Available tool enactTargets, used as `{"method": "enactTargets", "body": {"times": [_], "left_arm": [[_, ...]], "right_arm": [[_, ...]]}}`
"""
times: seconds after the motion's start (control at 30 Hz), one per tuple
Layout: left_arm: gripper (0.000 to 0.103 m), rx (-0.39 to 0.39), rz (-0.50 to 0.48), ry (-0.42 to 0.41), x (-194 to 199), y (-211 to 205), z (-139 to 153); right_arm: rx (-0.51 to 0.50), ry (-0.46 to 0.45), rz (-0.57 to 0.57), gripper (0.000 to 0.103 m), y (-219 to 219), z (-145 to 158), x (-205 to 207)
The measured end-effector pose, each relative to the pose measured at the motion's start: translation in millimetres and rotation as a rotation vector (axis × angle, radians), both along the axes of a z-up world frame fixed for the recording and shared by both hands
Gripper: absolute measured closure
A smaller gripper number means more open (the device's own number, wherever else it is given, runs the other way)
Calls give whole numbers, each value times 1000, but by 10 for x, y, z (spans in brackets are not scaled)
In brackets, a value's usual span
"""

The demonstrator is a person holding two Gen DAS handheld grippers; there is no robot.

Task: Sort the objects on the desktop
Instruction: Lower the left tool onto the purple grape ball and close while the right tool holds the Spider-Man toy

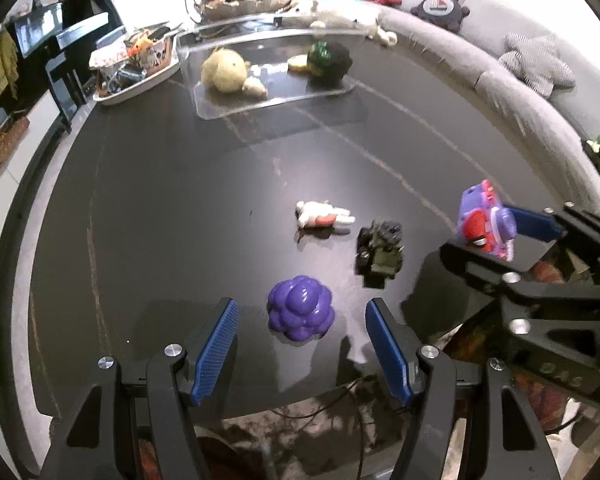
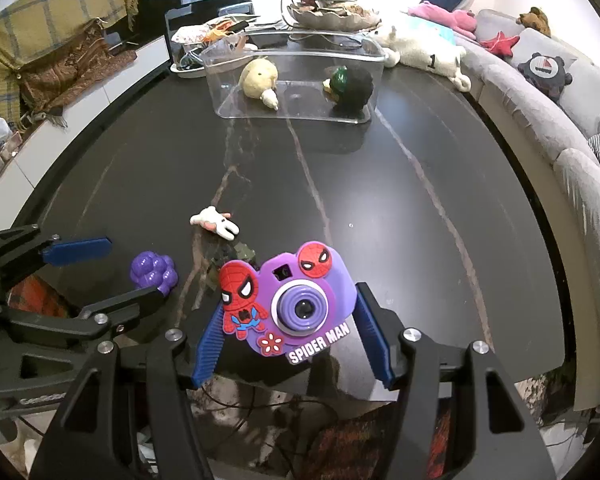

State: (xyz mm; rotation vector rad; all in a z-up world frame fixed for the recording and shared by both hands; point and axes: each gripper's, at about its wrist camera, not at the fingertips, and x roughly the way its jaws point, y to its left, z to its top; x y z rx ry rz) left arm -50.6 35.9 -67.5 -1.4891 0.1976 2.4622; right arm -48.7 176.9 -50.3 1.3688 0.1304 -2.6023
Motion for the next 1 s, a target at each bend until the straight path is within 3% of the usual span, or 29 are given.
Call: {"method": "enactTargets", "body": {"times": [0.47, 0.5, 0.57, 0.63, 0.83, 1.0], "left_arm": [[41, -13, 12, -31, -108, -4, -206], [42, -12, 13, -29, -113, -7, -210], [58, -16, 13, -15, -127, -1, -201], [65, -17, 0, -2, -144, 10, -197], [65, -4, 13, -23, -200, -15, -161], [65, -5, 10, 12, -157, -29, -23]], "right_arm": [[-12, -36, -3, 45, 3, -110, -64], [-12, -37, -3, 45, 5, -115, -63], [-13, -40, -5, 45, 9, -126, -65], [-15, -43, -7, 45, 17, -136, -69], [-23, -46, -14, 45, 34, -140, -71], [-30, -40, -12, 45, 21, -127, -94]]}}
